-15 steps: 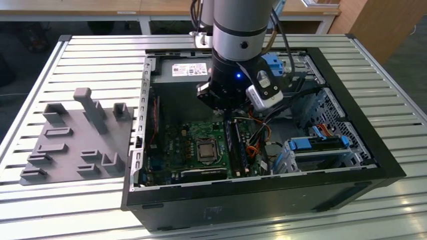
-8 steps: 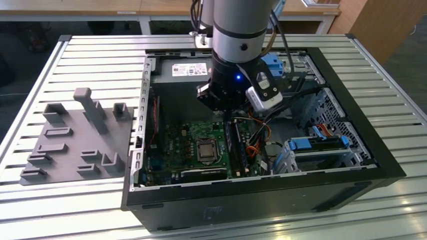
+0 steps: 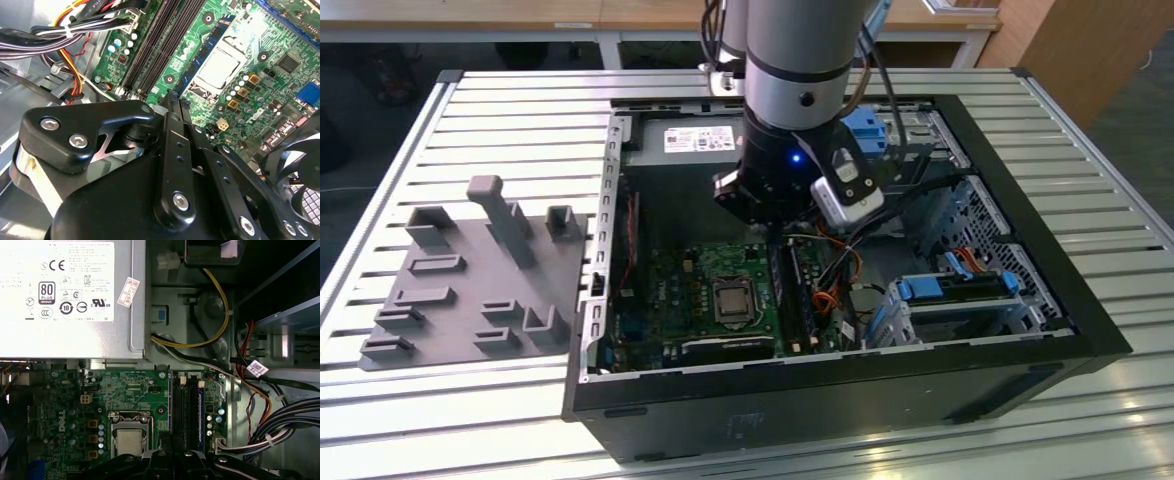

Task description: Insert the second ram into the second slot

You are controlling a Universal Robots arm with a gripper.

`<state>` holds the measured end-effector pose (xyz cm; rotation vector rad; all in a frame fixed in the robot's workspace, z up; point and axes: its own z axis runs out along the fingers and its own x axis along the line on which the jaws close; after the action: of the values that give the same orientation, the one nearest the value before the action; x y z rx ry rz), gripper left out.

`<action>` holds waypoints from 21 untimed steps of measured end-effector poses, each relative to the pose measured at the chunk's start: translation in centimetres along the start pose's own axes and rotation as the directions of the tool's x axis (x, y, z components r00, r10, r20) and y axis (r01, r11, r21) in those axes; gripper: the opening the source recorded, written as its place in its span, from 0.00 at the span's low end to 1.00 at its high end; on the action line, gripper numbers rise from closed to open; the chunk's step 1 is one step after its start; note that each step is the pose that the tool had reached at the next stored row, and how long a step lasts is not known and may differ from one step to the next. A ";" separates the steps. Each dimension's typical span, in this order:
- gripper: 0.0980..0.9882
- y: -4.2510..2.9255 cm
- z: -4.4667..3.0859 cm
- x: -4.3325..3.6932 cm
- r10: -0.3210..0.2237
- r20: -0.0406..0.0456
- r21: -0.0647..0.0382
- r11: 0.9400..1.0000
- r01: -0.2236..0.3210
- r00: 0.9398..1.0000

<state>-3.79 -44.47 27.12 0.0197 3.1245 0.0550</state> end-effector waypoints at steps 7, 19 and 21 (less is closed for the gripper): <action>0.03 -0.02 0.54 -0.03 0.000 0.000 0.000 1.000 0.000 1.000; 0.03 -0.04 1.19 -0.03 0.000 0.000 0.000 1.000 0.000 1.000; 0.03 -0.05 1.30 -0.03 0.000 0.000 0.000 1.000 0.000 1.000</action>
<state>-3.75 -44.47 25.82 0.0196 3.1245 0.0551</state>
